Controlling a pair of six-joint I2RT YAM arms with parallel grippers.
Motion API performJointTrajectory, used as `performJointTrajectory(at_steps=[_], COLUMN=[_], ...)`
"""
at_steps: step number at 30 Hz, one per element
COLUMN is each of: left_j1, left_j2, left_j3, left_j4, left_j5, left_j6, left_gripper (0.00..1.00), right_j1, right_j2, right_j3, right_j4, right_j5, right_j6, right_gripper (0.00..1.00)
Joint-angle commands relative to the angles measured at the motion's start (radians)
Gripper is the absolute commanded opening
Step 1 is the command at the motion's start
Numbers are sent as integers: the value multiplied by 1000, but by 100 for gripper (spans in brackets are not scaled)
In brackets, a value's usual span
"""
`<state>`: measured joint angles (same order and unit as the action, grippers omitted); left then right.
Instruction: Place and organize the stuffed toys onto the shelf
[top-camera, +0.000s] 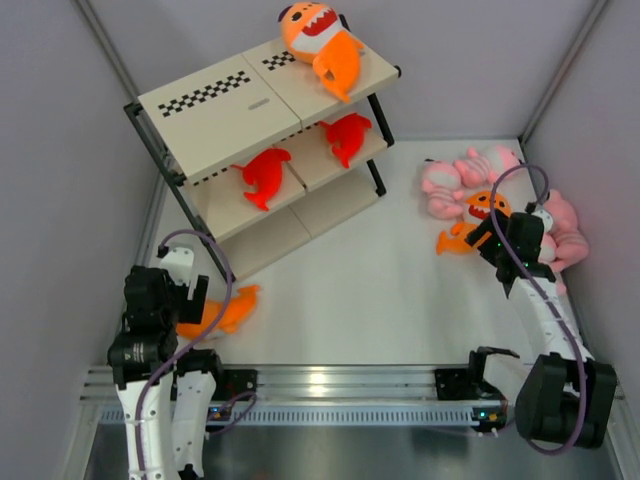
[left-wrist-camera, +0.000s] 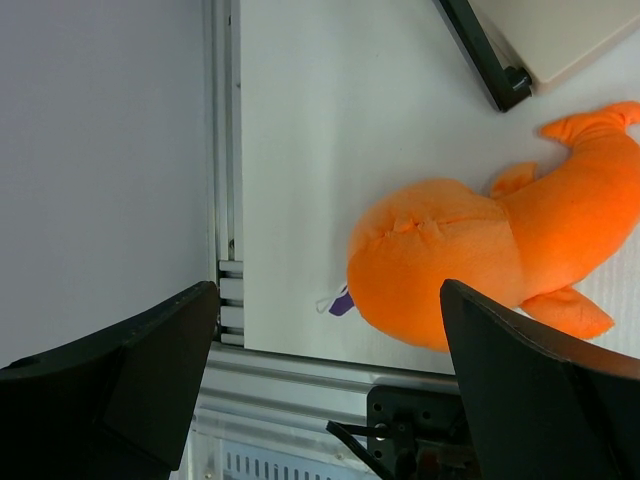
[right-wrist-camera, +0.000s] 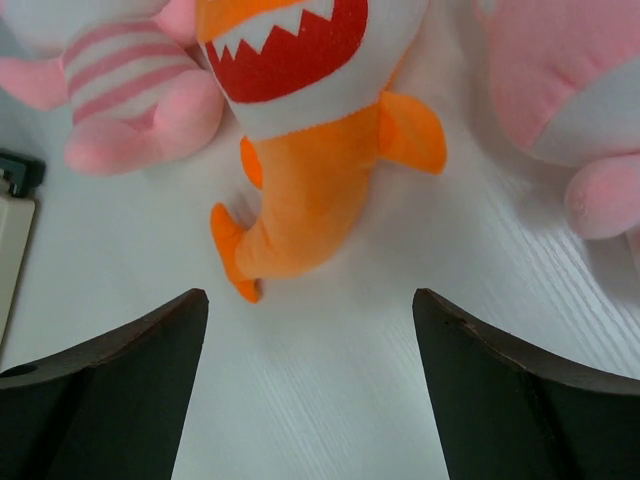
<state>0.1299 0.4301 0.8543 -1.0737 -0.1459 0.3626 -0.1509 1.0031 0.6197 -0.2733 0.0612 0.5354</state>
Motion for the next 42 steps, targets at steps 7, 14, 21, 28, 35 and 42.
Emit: performJointTrajectory(at_steps=[7, 14, 21, 28, 35, 42], left_j1=[7, 16, 14, -7, -24, -33], left_j2=[24, 36, 53, 91, 137, 223], left_j3=[-5, 9, 69, 253, 433, 626], left_j4=[40, 41, 2, -175, -227, -224], left_j5=[6, 12, 98, 565, 727, 976], left_j6=[7, 9, 24, 120, 136, 53], left_gripper=[99, 99, 99, 99, 99, 99], right_j1=[-41, -41, -41, -18, 10, 201], right_j2=[219, 408, 269, -310, -440, -365], right_j3=[-67, -43, -84, 32, 250, 533], right_j4=[384, 488, 392, 33, -124, -167], right_j5=[-52, -29, 3, 82, -384, -624], right_j6=[142, 187, 150, -102, -333, -348], right_gripper=[71, 58, 0, 0, 0, 0])
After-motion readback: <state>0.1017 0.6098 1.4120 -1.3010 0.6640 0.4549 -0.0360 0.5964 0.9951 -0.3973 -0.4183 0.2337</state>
